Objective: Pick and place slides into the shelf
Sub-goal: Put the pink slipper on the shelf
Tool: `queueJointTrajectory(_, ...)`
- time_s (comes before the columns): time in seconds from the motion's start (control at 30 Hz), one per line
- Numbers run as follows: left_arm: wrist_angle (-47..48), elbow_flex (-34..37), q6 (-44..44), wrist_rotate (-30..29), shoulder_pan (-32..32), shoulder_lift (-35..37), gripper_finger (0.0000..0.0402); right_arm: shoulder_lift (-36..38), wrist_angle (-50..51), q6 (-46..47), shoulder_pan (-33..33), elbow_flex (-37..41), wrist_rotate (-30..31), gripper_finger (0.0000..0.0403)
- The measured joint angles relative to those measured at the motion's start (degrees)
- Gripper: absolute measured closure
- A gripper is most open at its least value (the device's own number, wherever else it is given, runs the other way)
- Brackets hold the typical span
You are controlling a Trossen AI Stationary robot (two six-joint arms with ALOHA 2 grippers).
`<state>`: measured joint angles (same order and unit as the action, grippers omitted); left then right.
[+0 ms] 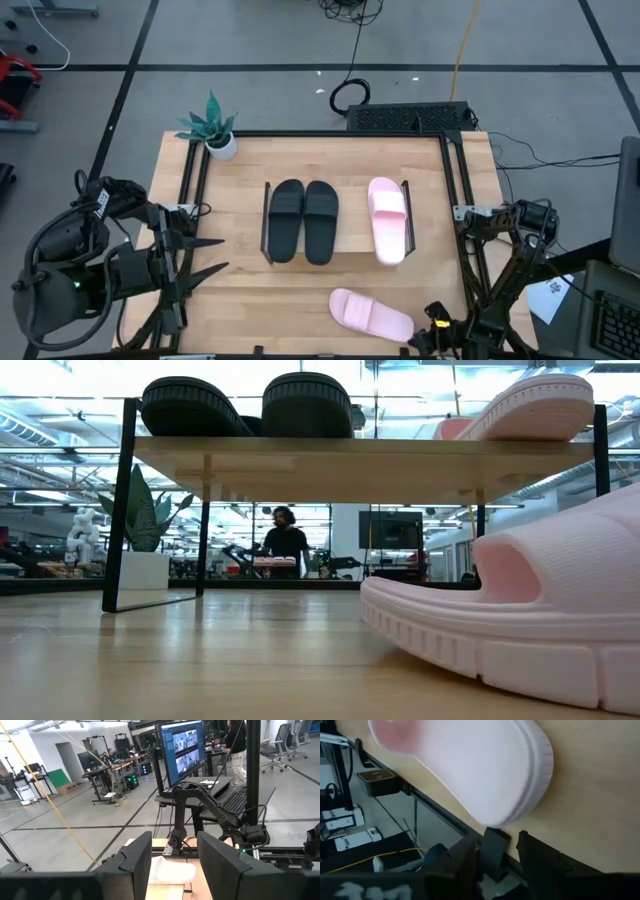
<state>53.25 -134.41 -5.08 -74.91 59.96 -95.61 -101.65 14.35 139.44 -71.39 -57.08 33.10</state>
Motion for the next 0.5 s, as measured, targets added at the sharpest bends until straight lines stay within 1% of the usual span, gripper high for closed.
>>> queueJointTrajectory(0.1,0.21,0.0,-0.01,0.09,0.0,0.0,0.024,0.28,-0.44,-0.06,-0.03,0.0,0.13,0.0264)
queueJointTrajectory(0.17,0.24,0.0,-0.2,0.11,0.0,0.0,0.024,1.13,-0.59,-0.36,-0.05,0.0,1.59,0.0264)
queueJointTrajectory(0.23,0.24,0.0,-0.2,0.11,0.0,0.0,0.024,2.54,-0.68,-0.66,-0.19,0.0,2.85,0.0264)
queueJointTrajectory(0.37,0.26,0.0,0.0,0.15,0.0,-0.24,0.024,5.84,-0.32,-1.34,-0.36,0.0,3.15,0.0264)
queueJointTrajectory(0.43,0.46,0.0,0.09,0.3,0.0,-0.56,0.024,7.43,0.0,-2.59,-0.3,0.0,6.12,0.0264)
queueJointTrajectory(0.5,0.59,0.0,0.07,0.33,0.0,-0.92,0.024,8.51,0.53,-4.84,0.49,-0.02,11.14,0.0264)
